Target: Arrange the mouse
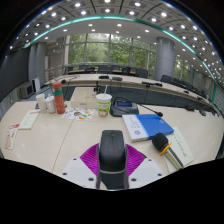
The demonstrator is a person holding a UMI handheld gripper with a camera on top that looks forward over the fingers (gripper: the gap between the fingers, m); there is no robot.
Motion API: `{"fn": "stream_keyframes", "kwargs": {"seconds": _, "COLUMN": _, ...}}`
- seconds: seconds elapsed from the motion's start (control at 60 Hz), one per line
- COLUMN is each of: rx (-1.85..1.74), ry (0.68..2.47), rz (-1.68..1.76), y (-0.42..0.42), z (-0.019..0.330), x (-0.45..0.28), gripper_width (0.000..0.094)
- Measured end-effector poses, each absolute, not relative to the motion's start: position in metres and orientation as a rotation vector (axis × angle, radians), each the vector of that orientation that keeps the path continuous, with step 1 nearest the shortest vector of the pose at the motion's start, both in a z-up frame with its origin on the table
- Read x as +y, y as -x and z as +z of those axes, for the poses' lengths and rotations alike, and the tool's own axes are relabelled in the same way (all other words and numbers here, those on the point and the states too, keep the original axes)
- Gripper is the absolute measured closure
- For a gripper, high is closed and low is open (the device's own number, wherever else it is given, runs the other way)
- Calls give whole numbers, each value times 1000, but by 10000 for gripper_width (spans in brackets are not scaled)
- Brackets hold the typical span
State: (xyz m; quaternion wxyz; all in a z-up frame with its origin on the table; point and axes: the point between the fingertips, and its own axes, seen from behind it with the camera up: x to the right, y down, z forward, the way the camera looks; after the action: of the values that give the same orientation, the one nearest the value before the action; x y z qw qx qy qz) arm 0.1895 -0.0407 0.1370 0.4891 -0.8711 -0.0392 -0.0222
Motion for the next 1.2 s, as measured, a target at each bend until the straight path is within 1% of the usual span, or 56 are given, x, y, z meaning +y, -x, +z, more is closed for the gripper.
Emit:
{"fn": "stream_keyframes", "kwargs": {"seconds": 0.15, "rx": -108, "ry": 2214, "rz": -62, "y": -246, "z": 75, "x": -31, "gripper_width": 630}}
{"fn": "stream_keyframes", "kwargs": {"seconds": 0.267, "rx": -120, "ry": 2282, "rz": -25, "y": -262, "z": 27, "x": -32, "gripper_width": 629}}
{"fn": "stream_keyframes", "kwargs": {"seconds": 0.383, "rx": -116, "ry": 2339, "rz": 17, "y": -266, "z": -7, "x": -38, "gripper_width": 623}}
{"fn": "stream_keyframes", "kwargs": {"seconds": 0.417, "rx": -111, "ry": 2357, "rz": 32, "y": -267, "z": -13, "x": -41, "gripper_width": 590}}
{"fn": "stream_keyframes", "kwargs": {"seconds": 0.45, "rx": -109, "ry": 2336, "rz": 44, "y": -266, "z": -10, "x": -38, "gripper_width": 550}}
{"fn": "stream_keyframes", "kwargs": {"seconds": 0.533, "rx": -128, "ry": 2356, "rz": 50, "y": -266, "z": -12, "x": -42, "gripper_width": 469}}
{"fn": "stream_keyframes", "kwargs": {"seconds": 0.567, "rx": -120, "ry": 2364, "rz": 49, "y": -266, "z": -11, "x": -44, "gripper_width": 421}}
{"fn": "stream_keyframes", "kwargs": {"seconds": 0.583, "rx": -115, "ry": 2368, "rz": 46, "y": -267, "z": -10, "x": -46, "gripper_width": 365}}
{"fn": "stream_keyframes", "kwargs": {"seconds": 0.6, "rx": -110, "ry": 2370, "rz": 43, "y": -267, "z": -9, "x": -47, "gripper_width": 290}}
{"fn": "stream_keyframes", "kwargs": {"seconds": 0.633, "rx": -107, "ry": 2372, "rz": 35, "y": -268, "z": -5, "x": -50, "gripper_width": 104}}
{"fn": "stream_keyframes", "kwargs": {"seconds": 0.65, "rx": -108, "ry": 2371, "rz": 30, "y": -269, "z": -3, "x": -51, "gripper_width": 63}}
{"fn": "stream_keyframes", "kwargs": {"seconds": 0.667, "rx": -109, "ry": 2369, "rz": 27, "y": -270, "z": 0, "x": -52, "gripper_width": 99}}
{"fn": "stream_keyframes", "kwargs": {"seconds": 0.683, "rx": -106, "ry": 2364, "rz": 17, "y": -271, "z": 3, "x": -53, "gripper_width": 114}}
{"fn": "stream_keyframes", "kwargs": {"seconds": 0.75, "rx": -92, "ry": 2345, "rz": -22, "y": -275, "z": 19, "x": -62, "gripper_width": 72}}
{"fn": "stream_keyframes", "kwargs": {"seconds": 0.867, "rx": -90, "ry": 2317, "rz": -43, "y": -269, "z": 56, "x": -90, "gripper_width": 78}}
{"fn": "stream_keyframes", "kwargs": {"seconds": 0.933, "rx": -75, "ry": 2288, "rz": -56, "y": -262, "z": 83, "x": -112, "gripper_width": 79}}
{"fn": "stream_keyframes", "kwargs": {"seconds": 1.017, "rx": -64, "ry": 2250, "rz": -79, "y": -253, "z": 116, "x": -147, "gripper_width": 69}}
{"fn": "stream_keyframes", "kwargs": {"seconds": 1.083, "rx": -49, "ry": 2225, "rz": -92, "y": -243, "z": 140, "x": -180, "gripper_width": 77}}
{"fn": "stream_keyframes", "kwargs": {"seconds": 1.2, "rx": -37, "ry": 2195, "rz": -107, "y": -225, "z": 168, "x": -239, "gripper_width": 81}}
